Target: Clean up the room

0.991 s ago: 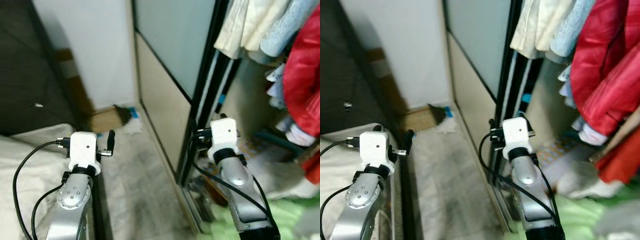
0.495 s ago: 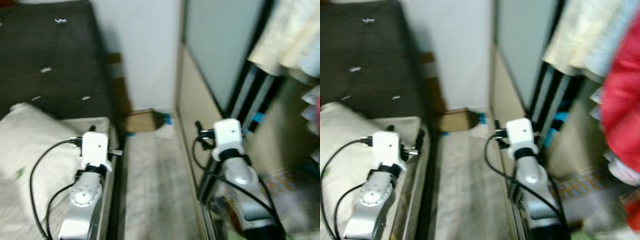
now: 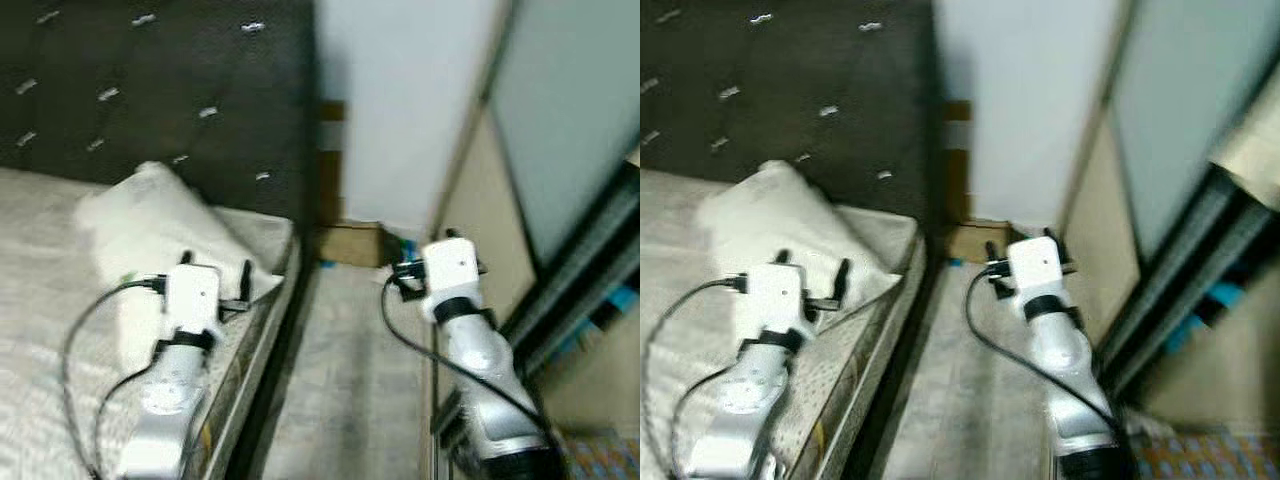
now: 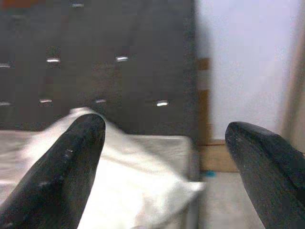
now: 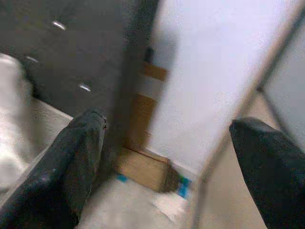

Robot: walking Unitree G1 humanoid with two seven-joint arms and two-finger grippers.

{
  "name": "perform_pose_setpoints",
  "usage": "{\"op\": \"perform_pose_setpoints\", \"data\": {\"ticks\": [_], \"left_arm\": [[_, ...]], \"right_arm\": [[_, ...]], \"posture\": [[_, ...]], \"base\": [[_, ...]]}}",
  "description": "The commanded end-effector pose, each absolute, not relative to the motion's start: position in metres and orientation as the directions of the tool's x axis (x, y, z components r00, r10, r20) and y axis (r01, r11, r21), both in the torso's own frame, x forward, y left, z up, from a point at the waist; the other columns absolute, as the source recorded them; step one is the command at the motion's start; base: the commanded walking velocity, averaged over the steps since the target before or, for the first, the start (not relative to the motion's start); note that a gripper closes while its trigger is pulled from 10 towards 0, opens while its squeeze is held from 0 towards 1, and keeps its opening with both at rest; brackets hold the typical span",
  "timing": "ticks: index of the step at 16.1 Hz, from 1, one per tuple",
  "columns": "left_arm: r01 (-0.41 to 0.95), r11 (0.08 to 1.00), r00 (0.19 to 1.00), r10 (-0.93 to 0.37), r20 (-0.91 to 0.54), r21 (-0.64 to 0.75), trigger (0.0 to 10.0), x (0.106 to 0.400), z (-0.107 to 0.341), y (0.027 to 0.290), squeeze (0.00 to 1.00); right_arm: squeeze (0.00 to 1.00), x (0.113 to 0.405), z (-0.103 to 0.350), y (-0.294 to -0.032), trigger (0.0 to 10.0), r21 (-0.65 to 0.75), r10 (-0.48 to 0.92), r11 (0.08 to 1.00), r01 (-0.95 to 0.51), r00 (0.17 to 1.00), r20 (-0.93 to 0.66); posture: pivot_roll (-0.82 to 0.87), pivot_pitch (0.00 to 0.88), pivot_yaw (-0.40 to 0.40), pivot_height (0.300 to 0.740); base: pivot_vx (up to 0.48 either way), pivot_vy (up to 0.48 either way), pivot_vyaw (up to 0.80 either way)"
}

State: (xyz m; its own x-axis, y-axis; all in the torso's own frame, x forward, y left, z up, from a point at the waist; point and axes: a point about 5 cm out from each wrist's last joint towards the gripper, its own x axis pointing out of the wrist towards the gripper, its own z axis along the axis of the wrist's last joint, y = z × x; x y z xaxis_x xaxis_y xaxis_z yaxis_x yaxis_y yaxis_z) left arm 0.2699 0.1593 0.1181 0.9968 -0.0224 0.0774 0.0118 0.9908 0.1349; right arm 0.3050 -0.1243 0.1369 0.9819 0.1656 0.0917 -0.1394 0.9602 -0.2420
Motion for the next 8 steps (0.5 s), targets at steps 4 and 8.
{"op": "perform_pose_setpoints", "data": {"ticks": [4, 8], "left_arm": [[0.009, 0.990, 0.995, -0.023, 0.097, 0.138, 10.0, 0.2737, 0.1223, 0.1595, 0.00], [0.007, 0.991, 0.995, -0.021, 0.101, 0.135, 10.0, 0.2744, 0.1231, 0.1593, 0.00]], "right_arm": [[0.00, 0.3079, 0.1382, -0.1258, 10.0, -0.253, 0.171, 0.957, -0.140, 0.980, 0.103], [0.00, 0.3082, 0.1378, -0.1231, 10.0, -0.257, 0.180, 0.955, -0.147, 0.978, 0.108]], "posture": [[0.01, 0.000, -0.028, 0.740], [0.01, 0.000, -0.029, 0.740]], "base": [[0.000, 0.000, 0.80], [0.000, 0.000, 0.80]]}}
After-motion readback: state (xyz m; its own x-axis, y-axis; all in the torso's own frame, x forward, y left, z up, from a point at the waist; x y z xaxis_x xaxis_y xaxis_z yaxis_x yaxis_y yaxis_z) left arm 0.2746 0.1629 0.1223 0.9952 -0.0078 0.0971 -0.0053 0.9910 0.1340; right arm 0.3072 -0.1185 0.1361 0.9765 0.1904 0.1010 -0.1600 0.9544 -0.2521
